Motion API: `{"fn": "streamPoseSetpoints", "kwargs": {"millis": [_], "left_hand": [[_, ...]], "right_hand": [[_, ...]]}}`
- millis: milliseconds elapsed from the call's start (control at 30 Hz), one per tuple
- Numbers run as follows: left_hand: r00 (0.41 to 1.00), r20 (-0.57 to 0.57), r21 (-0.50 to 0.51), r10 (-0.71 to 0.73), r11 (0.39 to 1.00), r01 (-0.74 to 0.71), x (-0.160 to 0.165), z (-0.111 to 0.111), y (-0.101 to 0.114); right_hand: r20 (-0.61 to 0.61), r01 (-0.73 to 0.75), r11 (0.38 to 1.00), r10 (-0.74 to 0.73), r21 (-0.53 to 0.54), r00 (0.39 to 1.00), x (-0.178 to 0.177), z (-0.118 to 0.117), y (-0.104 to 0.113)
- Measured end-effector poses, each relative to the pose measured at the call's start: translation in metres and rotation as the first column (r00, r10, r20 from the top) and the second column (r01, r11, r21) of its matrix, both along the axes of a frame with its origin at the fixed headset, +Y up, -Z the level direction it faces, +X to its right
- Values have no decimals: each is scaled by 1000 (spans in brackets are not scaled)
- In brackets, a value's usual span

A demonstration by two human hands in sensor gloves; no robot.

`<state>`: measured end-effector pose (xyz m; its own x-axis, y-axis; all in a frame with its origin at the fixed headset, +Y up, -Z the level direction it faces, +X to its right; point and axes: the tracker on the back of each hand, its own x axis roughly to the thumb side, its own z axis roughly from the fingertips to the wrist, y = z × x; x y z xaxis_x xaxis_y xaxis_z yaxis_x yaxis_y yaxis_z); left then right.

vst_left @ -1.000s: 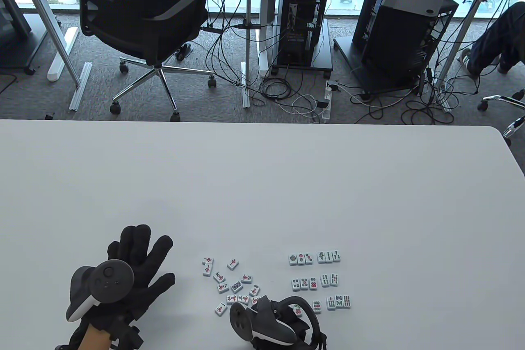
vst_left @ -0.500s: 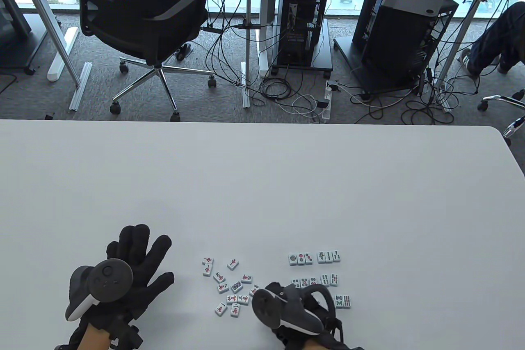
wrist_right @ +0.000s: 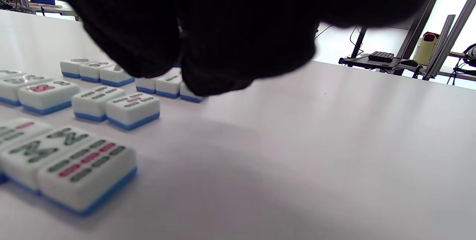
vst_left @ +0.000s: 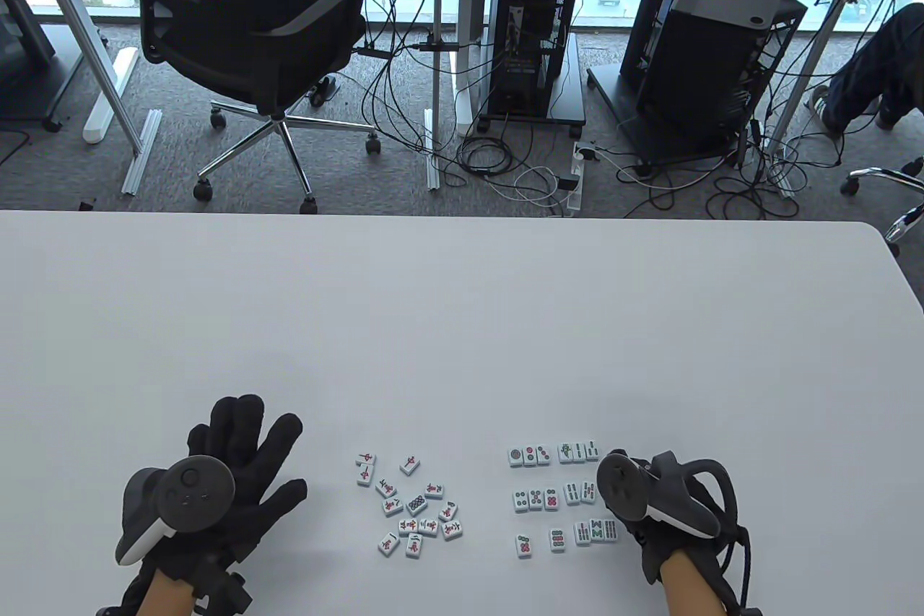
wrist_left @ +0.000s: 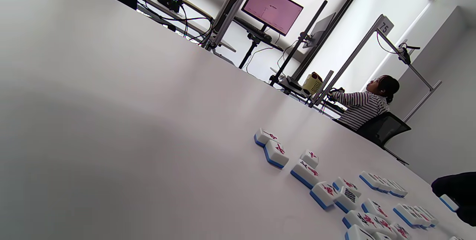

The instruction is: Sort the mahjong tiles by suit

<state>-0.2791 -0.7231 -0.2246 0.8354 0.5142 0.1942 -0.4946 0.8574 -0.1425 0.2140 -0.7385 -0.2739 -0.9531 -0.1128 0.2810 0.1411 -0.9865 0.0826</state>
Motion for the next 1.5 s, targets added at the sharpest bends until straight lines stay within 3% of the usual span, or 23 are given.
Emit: {"fn": "streamPoseSetpoints", "kwargs": {"millis": [133, 433, 700, 833, 1100, 1233, 1500], "left_hand": [[1000, -1, -2, -5, 1000, 5, 0, 0, 0], [1000, -2, -4, -2, 1000, 2, 0, 0, 0], [1000, 1, -4, 3, 1000, -3, 0, 0, 0], [1000, 1, -7, -1, 1000, 1, 1, -1, -1], [1000, 4, -7, -6, 1000, 6, 1, 0, -1], [1000, 5, -1, 4, 1000, -4, 1, 0, -1], [1000, 18, 6, 10, 1000, -10, 2, 0, 0]], "right_hand": [[-11, -74, 997, 73, -22, 997, 1, -2, -13], [-34, -77, 996, 75, -54, 997, -15, -8, -24], [-29, -116, 991, 114, -62, 993, -18, -4, -20], [-48, -92, 996, 92, -2, 995, -30, 1, -7], [-157, 101, 988, -82, 118, 984, -102, 13, 11], [-209, 84, 985, -51, 153, 977, -143, 17, 12], [-229, 35, 993, -8, 112, 973, -201, 9, -1]]}}
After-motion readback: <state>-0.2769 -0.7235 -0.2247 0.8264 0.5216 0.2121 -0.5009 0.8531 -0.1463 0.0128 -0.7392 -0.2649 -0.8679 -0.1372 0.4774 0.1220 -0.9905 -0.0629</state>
